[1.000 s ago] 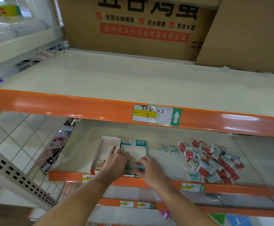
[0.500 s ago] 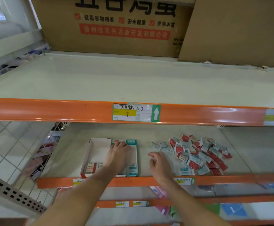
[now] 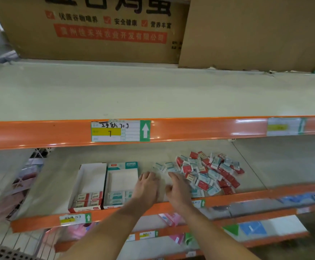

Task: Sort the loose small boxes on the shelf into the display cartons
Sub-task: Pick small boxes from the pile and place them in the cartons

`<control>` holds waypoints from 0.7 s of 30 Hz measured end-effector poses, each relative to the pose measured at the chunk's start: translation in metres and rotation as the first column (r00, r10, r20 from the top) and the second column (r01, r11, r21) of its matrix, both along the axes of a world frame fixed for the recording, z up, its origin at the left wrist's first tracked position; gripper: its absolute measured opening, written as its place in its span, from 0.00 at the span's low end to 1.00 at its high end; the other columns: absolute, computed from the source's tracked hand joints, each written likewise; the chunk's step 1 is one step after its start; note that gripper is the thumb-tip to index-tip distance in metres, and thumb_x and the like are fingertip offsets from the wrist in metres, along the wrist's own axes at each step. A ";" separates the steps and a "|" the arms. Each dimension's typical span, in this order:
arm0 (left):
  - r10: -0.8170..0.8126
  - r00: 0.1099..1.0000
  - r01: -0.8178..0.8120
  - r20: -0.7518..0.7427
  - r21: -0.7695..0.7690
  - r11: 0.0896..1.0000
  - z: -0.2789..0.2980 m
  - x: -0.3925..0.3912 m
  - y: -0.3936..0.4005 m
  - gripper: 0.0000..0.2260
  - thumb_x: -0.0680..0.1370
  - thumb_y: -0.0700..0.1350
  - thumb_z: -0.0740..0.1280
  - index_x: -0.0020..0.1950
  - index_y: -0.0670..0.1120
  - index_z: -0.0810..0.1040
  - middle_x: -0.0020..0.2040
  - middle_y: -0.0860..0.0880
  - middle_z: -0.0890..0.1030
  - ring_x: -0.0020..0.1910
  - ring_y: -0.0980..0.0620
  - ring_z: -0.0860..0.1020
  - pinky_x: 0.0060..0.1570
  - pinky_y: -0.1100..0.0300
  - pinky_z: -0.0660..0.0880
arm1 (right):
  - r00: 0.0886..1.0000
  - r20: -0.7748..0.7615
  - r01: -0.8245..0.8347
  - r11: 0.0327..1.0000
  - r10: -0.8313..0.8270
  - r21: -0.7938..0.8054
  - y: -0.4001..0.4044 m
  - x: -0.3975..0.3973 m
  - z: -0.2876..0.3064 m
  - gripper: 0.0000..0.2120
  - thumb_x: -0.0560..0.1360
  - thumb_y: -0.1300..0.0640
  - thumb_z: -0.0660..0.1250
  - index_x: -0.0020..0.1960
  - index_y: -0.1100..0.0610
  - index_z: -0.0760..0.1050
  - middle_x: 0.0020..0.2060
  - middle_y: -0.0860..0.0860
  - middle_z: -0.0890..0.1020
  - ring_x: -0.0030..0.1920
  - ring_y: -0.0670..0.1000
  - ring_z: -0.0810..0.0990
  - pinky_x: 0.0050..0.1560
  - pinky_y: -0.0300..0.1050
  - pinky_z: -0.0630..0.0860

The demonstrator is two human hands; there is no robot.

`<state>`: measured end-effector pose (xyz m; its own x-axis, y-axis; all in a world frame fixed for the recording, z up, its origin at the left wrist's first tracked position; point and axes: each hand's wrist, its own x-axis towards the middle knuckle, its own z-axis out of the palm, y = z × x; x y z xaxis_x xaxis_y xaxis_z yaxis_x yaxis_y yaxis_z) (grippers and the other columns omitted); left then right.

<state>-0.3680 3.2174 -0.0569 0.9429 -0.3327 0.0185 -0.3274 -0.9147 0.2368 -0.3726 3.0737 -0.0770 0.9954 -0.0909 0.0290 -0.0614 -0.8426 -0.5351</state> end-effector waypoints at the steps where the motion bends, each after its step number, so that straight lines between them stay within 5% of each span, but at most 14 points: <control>1: -0.001 1.000 0.001 -0.020 -0.003 1.000 -0.001 0.002 -0.002 0.20 0.77 0.44 0.63 0.69 0.45 0.71 0.68 0.47 0.70 0.68 0.46 0.67 0.70 0.56 0.62 | 0.999 -0.022 -0.024 1.000 0.024 0.008 -0.003 0.002 0.000 0.26 0.76 0.61 0.65 0.74 0.54 0.68 0.71 0.49 0.71 0.71 0.50 0.68 0.67 0.38 0.64; 6: -0.048 0.991 0.054 -0.122 0.045 0.998 -0.004 0.011 -0.015 0.36 0.80 0.44 0.62 0.79 0.41 0.42 0.80 0.43 0.46 0.78 0.45 0.50 0.75 0.53 0.53 | 0.972 -0.164 -0.183 0.981 0.170 -0.069 -0.012 0.016 0.000 0.34 0.78 0.58 0.65 0.80 0.54 0.54 0.80 0.49 0.54 0.79 0.52 0.52 0.77 0.48 0.54; 9: -0.063 0.972 0.055 -0.228 -0.038 0.998 -0.004 0.014 -0.024 0.36 0.82 0.47 0.60 0.79 0.44 0.37 0.80 0.45 0.40 0.79 0.45 0.46 0.75 0.51 0.55 | 0.961 -0.207 -0.200 0.978 0.185 -0.055 -0.012 0.022 -0.005 0.37 0.77 0.58 0.68 0.80 0.52 0.53 0.80 0.47 0.52 0.79 0.52 0.52 0.78 0.50 0.55; 14: -0.021 0.984 0.021 -0.179 -0.002 1.000 -0.013 0.022 -0.030 0.36 0.81 0.52 0.59 0.80 0.46 0.39 0.80 0.47 0.44 0.77 0.44 0.54 0.71 0.48 0.60 | 0.988 -0.109 -0.111 0.994 0.108 -0.015 -0.009 0.021 -0.011 0.36 0.75 0.60 0.70 0.79 0.53 0.59 0.77 0.47 0.60 0.76 0.50 0.61 0.75 0.47 0.62; 18: 0.043 0.991 -0.056 -0.129 -0.100 0.993 -0.017 0.020 -0.028 0.38 0.76 0.50 0.67 0.80 0.47 0.48 0.75 0.46 0.59 0.71 0.44 0.62 0.68 0.51 0.65 | 0.998 0.005 -0.069 0.997 0.069 -0.029 -0.005 0.002 -0.019 0.21 0.74 0.55 0.71 0.66 0.51 0.75 0.63 0.50 0.70 0.61 0.51 0.73 0.65 0.42 0.71; 21: 0.114 0.991 -0.127 -0.070 -0.237 0.963 -0.031 -0.002 -0.028 0.28 0.77 0.48 0.65 0.75 0.50 0.60 0.65 0.47 0.65 0.64 0.46 0.69 0.60 0.55 0.73 | 0.997 0.072 -0.029 0.997 0.034 -0.069 -0.006 -0.006 -0.028 0.12 0.75 0.53 0.69 0.58 0.49 0.77 0.56 0.49 0.71 0.56 0.50 0.72 0.57 0.40 0.72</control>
